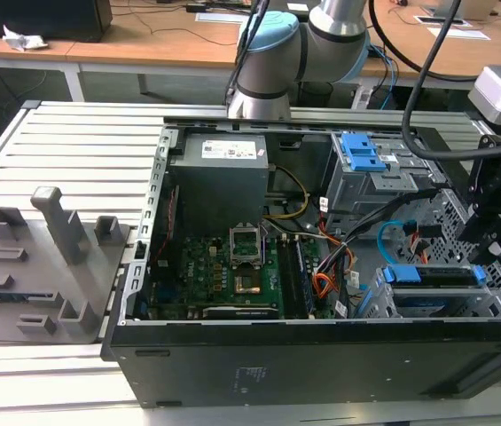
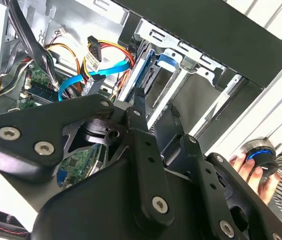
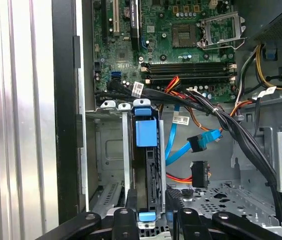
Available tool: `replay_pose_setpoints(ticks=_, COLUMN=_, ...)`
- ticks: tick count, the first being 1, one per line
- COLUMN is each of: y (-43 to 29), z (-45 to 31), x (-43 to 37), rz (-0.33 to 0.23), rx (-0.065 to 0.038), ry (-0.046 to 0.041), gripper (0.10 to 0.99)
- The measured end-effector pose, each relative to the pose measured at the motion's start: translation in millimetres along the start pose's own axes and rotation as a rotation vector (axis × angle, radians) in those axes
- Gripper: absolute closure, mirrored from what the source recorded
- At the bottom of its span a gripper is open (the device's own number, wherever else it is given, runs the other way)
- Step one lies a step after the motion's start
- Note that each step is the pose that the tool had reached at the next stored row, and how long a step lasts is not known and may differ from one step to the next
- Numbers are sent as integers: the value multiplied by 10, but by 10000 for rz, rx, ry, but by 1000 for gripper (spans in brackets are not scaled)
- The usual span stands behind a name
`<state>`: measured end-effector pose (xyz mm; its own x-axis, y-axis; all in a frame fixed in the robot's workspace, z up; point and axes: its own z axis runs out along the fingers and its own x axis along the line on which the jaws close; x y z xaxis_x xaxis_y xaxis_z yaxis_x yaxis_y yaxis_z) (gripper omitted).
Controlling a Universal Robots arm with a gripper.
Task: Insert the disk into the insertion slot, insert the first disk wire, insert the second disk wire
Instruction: 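Insert the first disk wire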
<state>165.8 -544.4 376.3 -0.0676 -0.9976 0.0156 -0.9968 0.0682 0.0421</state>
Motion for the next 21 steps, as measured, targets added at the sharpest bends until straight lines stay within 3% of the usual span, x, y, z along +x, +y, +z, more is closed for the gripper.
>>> replay_pose_setpoints(ticks=10, y=13, z=-2, x=-190, rz=-1, rx=0, ry=-1, gripper=725)
replay_pose_setpoints(ticks=17, y=32, z=-5, x=-472, rz=1, rx=0, ry=-2, gripper=725)
replay_pose_setpoints(ticks=21, y=77, z=4, x=-478, rz=-1, rx=0, ry=0, gripper=725)
